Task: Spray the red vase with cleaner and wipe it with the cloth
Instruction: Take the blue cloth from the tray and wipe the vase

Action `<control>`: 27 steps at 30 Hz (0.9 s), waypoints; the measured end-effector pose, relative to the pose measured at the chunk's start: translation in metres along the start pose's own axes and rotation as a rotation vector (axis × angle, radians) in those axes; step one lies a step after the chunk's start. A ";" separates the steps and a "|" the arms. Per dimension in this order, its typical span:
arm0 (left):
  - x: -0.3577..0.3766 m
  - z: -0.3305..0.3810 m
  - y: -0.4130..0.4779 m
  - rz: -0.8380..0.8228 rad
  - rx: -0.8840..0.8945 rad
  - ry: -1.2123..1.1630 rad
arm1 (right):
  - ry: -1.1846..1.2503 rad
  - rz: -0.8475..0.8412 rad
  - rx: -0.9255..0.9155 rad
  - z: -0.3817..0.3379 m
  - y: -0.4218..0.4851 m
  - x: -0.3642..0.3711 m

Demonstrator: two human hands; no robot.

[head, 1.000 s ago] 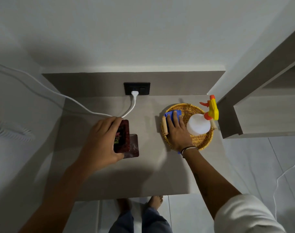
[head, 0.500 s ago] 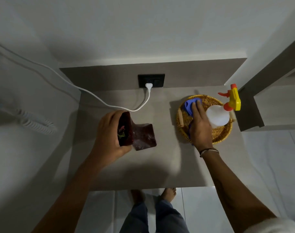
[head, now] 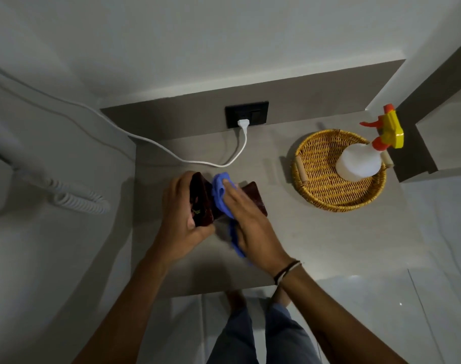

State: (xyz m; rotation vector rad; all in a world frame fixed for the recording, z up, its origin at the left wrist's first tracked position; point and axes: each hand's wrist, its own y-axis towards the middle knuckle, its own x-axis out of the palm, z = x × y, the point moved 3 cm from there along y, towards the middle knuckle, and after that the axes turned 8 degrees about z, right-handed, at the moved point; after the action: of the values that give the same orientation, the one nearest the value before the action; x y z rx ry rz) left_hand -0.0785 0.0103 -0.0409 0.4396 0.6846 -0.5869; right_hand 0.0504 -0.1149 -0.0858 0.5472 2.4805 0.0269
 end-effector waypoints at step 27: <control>0.004 0.009 0.008 0.003 0.088 0.015 | 0.105 0.123 -0.030 -0.038 -0.008 0.004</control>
State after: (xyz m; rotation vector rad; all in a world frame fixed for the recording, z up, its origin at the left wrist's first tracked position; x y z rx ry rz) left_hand -0.0669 0.0094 -0.0363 0.5279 0.6739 -0.6127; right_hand 0.0234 -0.1172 -0.0578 0.7019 2.5402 0.1447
